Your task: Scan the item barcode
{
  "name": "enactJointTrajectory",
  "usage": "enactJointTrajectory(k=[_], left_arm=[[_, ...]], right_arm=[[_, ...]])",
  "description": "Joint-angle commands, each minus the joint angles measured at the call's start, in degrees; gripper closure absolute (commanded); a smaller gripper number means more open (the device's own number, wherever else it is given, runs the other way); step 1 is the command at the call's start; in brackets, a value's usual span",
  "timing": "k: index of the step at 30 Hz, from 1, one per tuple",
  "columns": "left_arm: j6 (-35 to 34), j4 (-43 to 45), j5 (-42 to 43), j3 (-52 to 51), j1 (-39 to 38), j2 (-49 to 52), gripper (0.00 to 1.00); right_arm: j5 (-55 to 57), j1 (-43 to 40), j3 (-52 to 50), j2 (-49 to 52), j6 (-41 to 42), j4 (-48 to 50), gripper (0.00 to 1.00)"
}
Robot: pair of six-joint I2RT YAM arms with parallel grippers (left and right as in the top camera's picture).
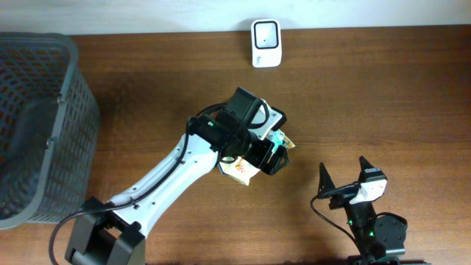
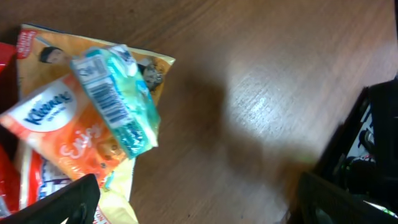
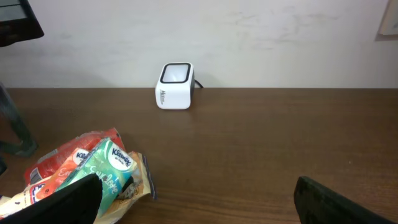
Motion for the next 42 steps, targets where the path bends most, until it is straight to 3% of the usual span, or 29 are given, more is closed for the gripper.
enactJointTrajectory(k=[1,10,15,23,26,29,31,33,35,40,42], left_arm=[[0.11,-0.55,-0.26,-0.39,-1.31,0.61,0.04],[0.07,-1.22,-1.57,-0.39,-3.63,4.94,0.04],[-2.36,-1.27,-16.76,-0.39,-3.56,6.14,0.04],[-3.37,10.34,-18.05,-0.39,-3.52,7.04,0.05],[-6.67,10.45,-17.81,-0.39,-3.61,7.39,0.21],[-8.11,10.67,-17.22,-0.39,-3.91,9.94,0.24],[-8.24,10.75,-11.80,-0.39,-3.91,11.21,0.32],[-8.22,10.86,-12.02,-0.39,-3.91,11.32,0.52],[-8.24,11.08,-15.37,-0.39,-3.89,11.32,0.65],[-8.28,9.94,-33.38,-0.39,-3.87,11.32,0.85],[-8.92,9.03,-35.43,-0.39,-3.32,11.34,0.95]], right_arm=[[-0.09,0.39,-0.42,-0.22,-0.42,-0.09,0.02],[-0.11,0.39,-0.42,-0.22,-0.39,-0.09,0.02],[-0.09,0.39,-0.42,-0.22,-0.39,-0.09,0.02],[-0.11,0.39,-0.42,-0.22,-0.39,-0.09,0.02],[-0.11,0.39,-0.42,-0.22,-0.39,-0.09,0.02],[-0.11,0.39,-0.42,-0.22,-0.39,-0.09,0.02],[-0.11,0.39,-0.42,-0.22,-0.39,-0.09,0.02],[-0.09,0.39,-0.42,-0.22,-0.39,-0.09,0.02],[-0.09,0.42,-0.42,-0.22,-0.42,-0.09,0.02],[-0.11,0.39,-0.42,-0.22,-0.42,-0.09,0.02],[-0.11,0.42,-0.42,-0.22,-0.42,-0.09,0.02]])
